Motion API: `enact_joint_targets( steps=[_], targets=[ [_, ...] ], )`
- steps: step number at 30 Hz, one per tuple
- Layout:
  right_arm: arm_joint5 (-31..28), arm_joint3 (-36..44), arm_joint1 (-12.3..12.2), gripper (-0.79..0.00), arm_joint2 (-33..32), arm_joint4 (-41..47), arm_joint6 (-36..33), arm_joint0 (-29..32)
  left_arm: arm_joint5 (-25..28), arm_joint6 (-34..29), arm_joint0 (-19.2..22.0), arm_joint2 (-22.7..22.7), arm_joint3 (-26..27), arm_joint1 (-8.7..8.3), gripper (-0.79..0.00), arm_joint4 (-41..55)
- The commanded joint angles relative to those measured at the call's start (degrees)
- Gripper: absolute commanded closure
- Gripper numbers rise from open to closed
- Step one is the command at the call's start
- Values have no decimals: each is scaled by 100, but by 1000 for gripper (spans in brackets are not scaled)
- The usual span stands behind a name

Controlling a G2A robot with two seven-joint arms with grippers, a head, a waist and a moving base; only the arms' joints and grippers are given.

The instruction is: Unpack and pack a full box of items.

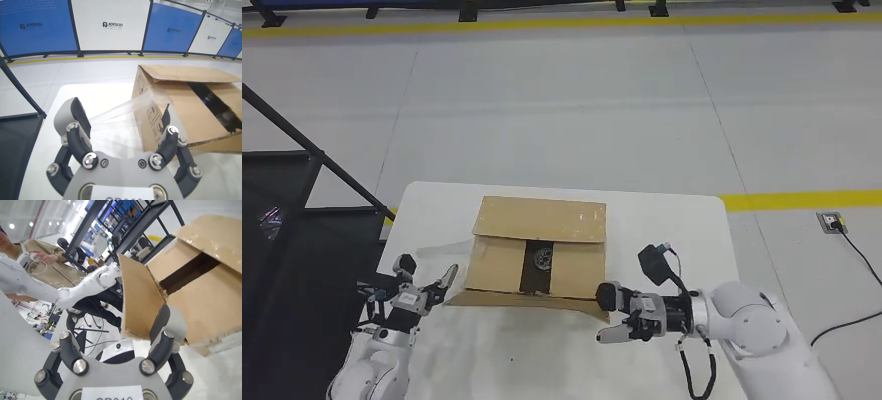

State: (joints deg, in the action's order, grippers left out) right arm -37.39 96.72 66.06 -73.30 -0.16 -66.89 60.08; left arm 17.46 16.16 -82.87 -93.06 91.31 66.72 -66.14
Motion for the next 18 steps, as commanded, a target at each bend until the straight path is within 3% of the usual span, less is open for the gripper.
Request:
enact_joint_targets(
  steps=[1,6,9,13,18],
  targets=[
    [62,70,-32,-785,86,-268,-62,50,292,41,-208,-122,219,-27,-785,-38],
    [219,214,-78,-785,351,-1087,-109,108,1136,47,-677,-342,606,-118,-785,-608],
    [452,280,-66,-785,524,-1378,113,83,1335,24,-799,-376,622,-162,-785,-1176],
    [1026,267,-1,-785,644,-886,820,-55,1495,-36,-777,-263,432,-192,-785,-1638],
    [2288,-27,120,-785,708,332,1675,-424,1504,36,-693,-194,274,-204,-785,-1726]
  ],
)
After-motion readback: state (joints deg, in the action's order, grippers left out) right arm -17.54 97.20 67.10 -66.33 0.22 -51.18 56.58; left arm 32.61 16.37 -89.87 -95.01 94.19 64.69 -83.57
